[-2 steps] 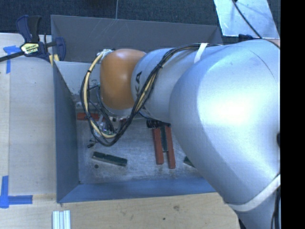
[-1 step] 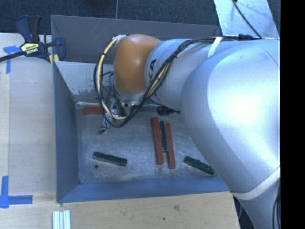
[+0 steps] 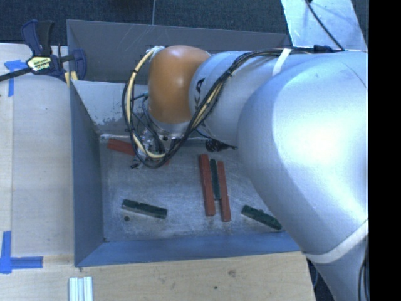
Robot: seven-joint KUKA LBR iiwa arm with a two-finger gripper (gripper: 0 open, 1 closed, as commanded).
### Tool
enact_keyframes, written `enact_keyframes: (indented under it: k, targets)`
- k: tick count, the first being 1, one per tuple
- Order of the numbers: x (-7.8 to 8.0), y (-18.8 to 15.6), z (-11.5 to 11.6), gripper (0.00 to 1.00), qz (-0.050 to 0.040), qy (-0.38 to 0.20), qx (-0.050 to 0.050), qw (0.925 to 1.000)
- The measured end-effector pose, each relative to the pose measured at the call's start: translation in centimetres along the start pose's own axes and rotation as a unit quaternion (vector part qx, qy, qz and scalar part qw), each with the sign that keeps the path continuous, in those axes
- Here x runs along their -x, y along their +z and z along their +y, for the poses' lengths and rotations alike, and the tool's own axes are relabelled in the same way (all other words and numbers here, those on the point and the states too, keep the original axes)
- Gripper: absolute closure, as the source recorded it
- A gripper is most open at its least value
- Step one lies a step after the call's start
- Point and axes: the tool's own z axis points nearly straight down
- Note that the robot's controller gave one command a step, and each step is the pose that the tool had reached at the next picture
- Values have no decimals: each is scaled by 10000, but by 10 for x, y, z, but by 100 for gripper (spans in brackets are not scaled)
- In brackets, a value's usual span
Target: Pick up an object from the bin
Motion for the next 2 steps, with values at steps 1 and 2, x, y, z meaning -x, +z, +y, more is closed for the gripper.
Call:
enact_keyframes:
  k: [1, 2]
  targets:
    - [-4, -111, 1, 100, -19, 162, 21, 9999]
    - [-7, -269, -2, 100, -24, -72, 21, 10000]
